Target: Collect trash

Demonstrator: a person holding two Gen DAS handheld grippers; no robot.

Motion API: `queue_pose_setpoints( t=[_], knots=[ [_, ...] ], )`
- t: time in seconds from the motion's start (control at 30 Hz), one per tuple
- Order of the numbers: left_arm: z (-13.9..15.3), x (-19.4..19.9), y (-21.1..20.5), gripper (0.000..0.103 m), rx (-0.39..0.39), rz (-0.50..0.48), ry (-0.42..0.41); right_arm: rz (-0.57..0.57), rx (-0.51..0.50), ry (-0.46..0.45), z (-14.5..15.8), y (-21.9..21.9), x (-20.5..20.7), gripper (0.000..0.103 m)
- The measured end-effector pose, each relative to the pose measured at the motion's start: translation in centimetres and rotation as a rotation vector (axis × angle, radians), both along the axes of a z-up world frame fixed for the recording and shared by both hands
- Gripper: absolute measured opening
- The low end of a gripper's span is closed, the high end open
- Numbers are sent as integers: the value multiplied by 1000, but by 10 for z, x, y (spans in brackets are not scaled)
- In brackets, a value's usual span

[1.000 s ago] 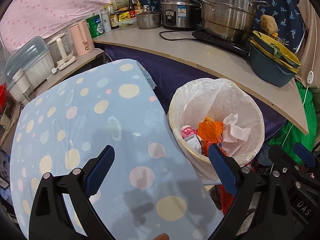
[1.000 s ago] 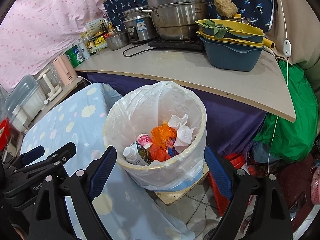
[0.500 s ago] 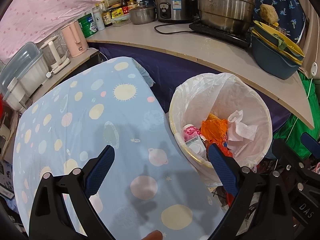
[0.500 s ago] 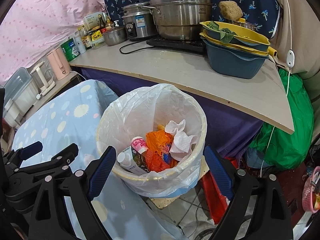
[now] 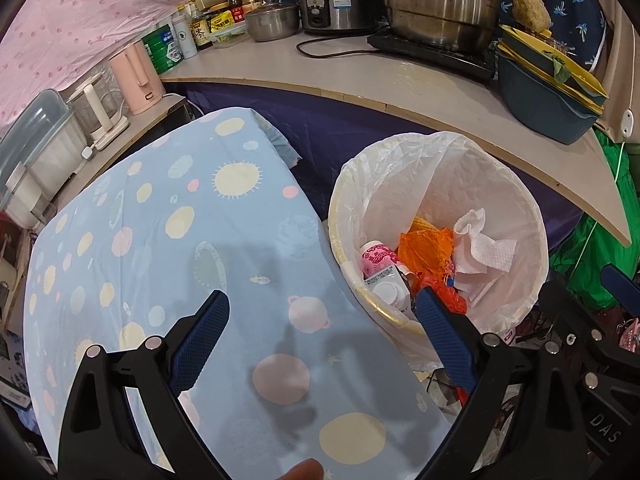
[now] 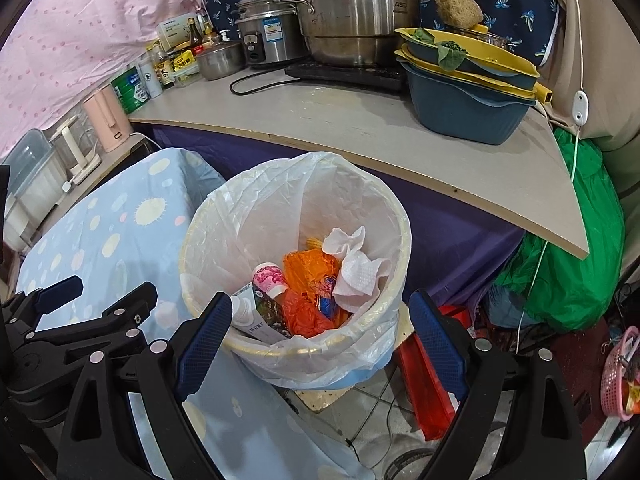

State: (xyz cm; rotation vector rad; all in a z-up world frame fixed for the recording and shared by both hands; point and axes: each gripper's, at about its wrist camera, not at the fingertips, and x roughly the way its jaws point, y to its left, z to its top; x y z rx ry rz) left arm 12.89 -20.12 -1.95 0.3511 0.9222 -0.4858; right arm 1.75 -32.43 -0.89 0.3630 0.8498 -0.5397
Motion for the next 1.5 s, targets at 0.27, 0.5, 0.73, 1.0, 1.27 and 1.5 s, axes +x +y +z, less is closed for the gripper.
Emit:
queue_pose_setpoints(
  t=[0.27,0.5,0.73,1.0,1.27,1.5],
  knots=[
    [-1,-1,-2,90,2,-2,5,-12,-2,5,1,-1,-2,86],
    [0,-2,-4,90,-3,-9,10,-20,-7,4,2,-1,-5,86],
    [-2,-5,-5,90,1,-23,18,-28,-12,11,3,-2,-8,86],
    [1,-10,-4,90,3,-28,8,-39,-14,17,2,-2,-15,86],
    [3,-15,-2,90,2,-32,8,-40,-15,11,3,-1,-20,86],
    [3,-16,2,90,1,-28,11,-37,-14,7,5,2,-21,86]
  ],
)
